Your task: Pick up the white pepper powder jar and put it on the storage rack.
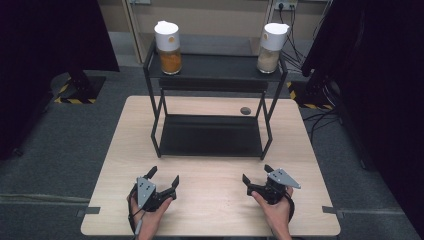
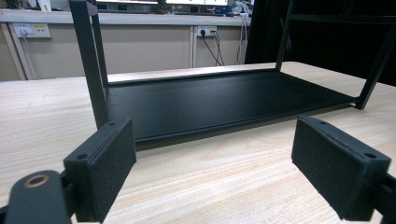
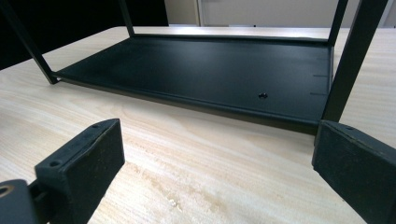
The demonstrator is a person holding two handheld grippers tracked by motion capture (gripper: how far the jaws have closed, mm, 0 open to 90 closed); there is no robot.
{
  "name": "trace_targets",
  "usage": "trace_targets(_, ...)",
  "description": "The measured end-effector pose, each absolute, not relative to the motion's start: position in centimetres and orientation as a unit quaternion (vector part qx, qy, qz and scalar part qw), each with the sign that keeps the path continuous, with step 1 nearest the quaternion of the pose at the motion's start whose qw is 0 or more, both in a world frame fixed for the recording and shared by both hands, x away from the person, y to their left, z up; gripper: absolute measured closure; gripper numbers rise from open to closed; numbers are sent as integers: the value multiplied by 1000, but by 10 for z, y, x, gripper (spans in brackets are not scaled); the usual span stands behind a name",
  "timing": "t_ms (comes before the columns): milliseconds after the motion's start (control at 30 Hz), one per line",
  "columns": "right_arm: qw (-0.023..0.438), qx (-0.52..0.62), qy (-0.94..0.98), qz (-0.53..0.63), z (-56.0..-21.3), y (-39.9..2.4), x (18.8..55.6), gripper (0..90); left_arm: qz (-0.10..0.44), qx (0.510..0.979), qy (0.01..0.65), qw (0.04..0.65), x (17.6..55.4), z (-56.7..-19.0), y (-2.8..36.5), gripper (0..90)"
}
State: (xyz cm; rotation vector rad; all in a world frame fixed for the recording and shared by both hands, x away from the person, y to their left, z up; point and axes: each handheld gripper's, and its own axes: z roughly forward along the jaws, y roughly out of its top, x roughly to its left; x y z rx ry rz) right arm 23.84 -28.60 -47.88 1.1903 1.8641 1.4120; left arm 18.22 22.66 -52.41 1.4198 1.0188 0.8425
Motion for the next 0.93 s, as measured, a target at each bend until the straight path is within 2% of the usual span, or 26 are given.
trace_targets(933, 262, 429, 679, 535, -485, -292, 232, 26, 356, 605, 433, 565, 183, -523, 227, 132)
